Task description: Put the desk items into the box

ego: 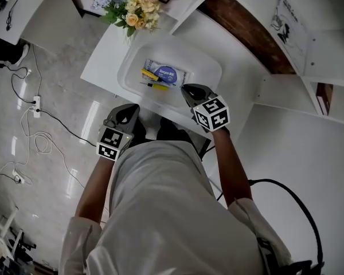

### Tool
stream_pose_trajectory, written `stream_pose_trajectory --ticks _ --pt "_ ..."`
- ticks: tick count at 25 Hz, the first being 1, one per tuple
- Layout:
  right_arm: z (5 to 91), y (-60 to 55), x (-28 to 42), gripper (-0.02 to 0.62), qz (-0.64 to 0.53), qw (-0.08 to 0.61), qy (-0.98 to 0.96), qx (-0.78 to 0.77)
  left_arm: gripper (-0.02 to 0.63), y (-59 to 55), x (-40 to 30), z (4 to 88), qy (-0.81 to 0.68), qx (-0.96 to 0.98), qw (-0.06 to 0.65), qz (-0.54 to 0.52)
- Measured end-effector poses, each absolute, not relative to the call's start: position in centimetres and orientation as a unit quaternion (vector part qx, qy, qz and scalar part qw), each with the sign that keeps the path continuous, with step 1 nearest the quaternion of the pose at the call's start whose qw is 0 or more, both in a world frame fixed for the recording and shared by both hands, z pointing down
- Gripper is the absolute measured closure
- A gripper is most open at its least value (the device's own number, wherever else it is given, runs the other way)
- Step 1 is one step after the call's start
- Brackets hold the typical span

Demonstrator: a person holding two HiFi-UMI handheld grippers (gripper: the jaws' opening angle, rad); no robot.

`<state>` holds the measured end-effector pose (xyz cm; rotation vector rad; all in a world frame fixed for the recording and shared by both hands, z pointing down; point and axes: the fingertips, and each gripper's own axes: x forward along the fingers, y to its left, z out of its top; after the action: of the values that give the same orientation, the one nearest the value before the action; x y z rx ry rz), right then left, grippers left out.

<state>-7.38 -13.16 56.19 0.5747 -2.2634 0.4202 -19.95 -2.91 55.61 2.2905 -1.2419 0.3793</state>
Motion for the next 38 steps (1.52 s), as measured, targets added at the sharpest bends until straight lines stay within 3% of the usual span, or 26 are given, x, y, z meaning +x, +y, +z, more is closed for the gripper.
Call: stream_pose_trajectory --ticks 24,38 --pt "51.1 -3.6 4.0 0.592 0.231 0.229 -0.906 0.27 0.603 3.4 -10.6 51.8 -0.505 0.82 0.229 0.14" --pt "49.2 1.8 7.0 0.592 0.219 0.192 -0.922 0.255 0.603 8.8 -7.4 49.9 -0.539 0.804 0.218 0.128"
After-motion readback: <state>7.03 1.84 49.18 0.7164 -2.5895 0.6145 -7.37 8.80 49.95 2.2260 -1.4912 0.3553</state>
